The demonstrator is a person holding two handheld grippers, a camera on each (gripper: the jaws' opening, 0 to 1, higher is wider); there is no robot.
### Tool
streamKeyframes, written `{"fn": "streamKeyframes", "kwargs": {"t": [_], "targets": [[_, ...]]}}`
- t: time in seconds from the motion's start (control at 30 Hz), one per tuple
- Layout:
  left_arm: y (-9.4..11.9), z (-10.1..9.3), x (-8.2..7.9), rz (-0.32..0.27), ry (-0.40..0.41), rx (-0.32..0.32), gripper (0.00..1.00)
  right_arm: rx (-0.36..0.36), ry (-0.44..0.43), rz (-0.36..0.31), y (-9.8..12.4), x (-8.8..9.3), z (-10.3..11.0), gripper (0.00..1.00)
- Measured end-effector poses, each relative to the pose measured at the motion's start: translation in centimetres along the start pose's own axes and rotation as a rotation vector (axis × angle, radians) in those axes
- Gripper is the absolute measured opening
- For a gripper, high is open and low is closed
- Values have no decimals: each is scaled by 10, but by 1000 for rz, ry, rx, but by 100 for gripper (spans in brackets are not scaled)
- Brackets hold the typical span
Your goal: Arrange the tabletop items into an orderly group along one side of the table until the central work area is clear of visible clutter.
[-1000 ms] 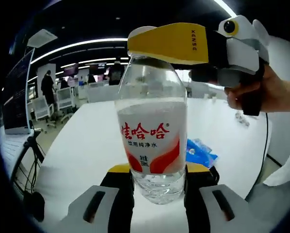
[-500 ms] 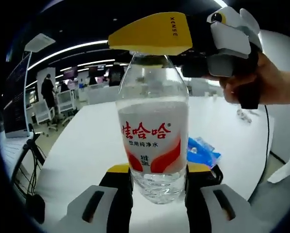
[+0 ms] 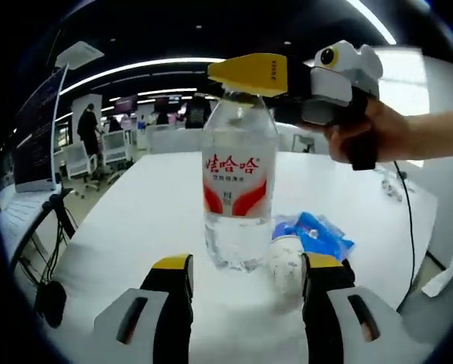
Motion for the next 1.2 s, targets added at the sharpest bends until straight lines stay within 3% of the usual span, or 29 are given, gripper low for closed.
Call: {"fn": "streamKeyframes", "kwargs": {"t": [0.17,0.33,0.5,0.67,0.93,1.2], "targets": [[9,-1,16,30,3,4,56,-50,6,-3,-5,5,-12,21],[14,-1,21,40,11,4,58,-90,-5,25,-6,19,-28,21],[20,3,34,77,15,-6,57,-97,-11,51,-7,34,-45,22],[17,5,35,76,26,-4,57,-108,-20,77,-7,51,-64,22],[16,6,45,115,84,-13,56,-86,-43,55,-8,67,-94,22],[18,15,53,135,140,-46,53,-95,-51,55,-11,78,-110,23]]}}
Point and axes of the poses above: the point that each gripper's makers call its tool centre point, and the gripper's own axes: y roughly backward along the fingers, z roughly to its left, x roughly out of its underside, the point moved 2 cm from there along y, roughly backward along the fingers, and after that the axes turned 9 degrees about -z, right-handed, at the moved point
